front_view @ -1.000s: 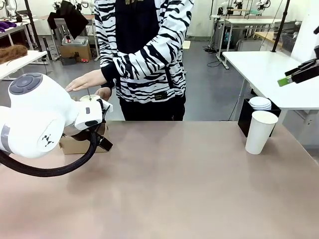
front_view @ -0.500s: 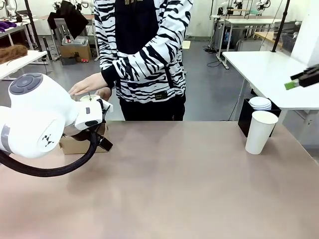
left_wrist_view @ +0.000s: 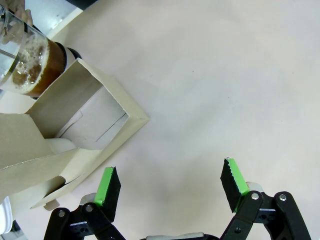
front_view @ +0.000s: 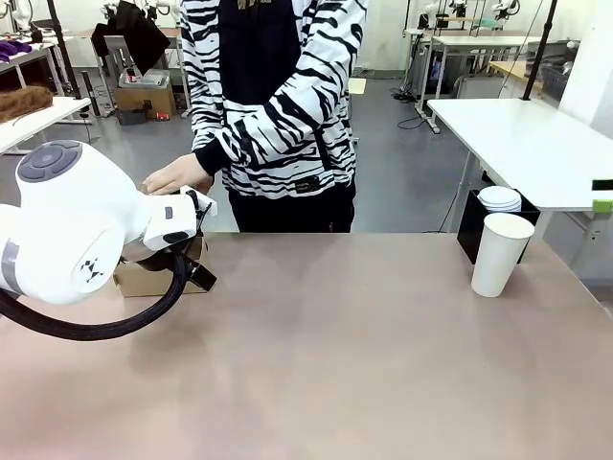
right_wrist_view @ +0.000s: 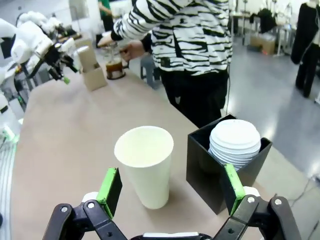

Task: Pour a drink into a cup and package it in a carrier.
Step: Pick up the 600 ml Paper Cup and place it in the middle top area of the table.

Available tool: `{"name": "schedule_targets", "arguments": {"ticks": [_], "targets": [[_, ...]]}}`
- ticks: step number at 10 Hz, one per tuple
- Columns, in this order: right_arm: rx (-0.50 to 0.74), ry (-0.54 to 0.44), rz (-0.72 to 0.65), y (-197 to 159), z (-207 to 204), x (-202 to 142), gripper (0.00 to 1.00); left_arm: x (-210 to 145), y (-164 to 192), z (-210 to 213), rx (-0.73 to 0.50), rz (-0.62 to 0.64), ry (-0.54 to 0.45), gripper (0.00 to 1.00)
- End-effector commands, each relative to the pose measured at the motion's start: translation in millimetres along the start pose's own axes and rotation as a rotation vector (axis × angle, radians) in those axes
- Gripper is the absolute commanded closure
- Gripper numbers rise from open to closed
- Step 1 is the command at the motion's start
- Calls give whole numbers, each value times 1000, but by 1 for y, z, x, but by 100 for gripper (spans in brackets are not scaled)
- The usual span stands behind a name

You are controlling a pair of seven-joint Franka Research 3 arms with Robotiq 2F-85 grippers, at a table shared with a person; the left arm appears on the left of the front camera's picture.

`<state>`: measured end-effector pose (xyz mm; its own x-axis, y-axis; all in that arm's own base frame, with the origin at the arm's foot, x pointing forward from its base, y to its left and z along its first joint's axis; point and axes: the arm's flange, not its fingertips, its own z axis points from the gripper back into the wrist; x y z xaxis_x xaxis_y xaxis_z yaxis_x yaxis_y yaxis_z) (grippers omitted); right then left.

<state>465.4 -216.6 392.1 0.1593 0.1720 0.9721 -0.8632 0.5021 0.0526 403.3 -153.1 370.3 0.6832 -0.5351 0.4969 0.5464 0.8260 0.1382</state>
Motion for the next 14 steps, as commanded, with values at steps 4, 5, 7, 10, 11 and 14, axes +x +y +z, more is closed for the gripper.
{"name": "schedule_targets", "arguments": {"ticks": [4,5,7,10,11,14], "targets": [[-3,-153,16,-12,-48,-81,0,0,1,0,-1,2,-1,0],[-15,-115,22,-13,-53,-76,0,0,1,0,-1,2,-1,0],[-2,-97,-16,-9,-50,-81,0,0,1,0,-1,2,-1,0],[0,-128,-33,-21,-63,-105,0,0,1,0,-1,2,-1,0],[-8,-136,-12,-25,-73,-112,0,0,1,0,-1,2,-1,0],[23,-179,-5,-22,-90,-134,0,0,1,0,-1,2,-1,0]]}}
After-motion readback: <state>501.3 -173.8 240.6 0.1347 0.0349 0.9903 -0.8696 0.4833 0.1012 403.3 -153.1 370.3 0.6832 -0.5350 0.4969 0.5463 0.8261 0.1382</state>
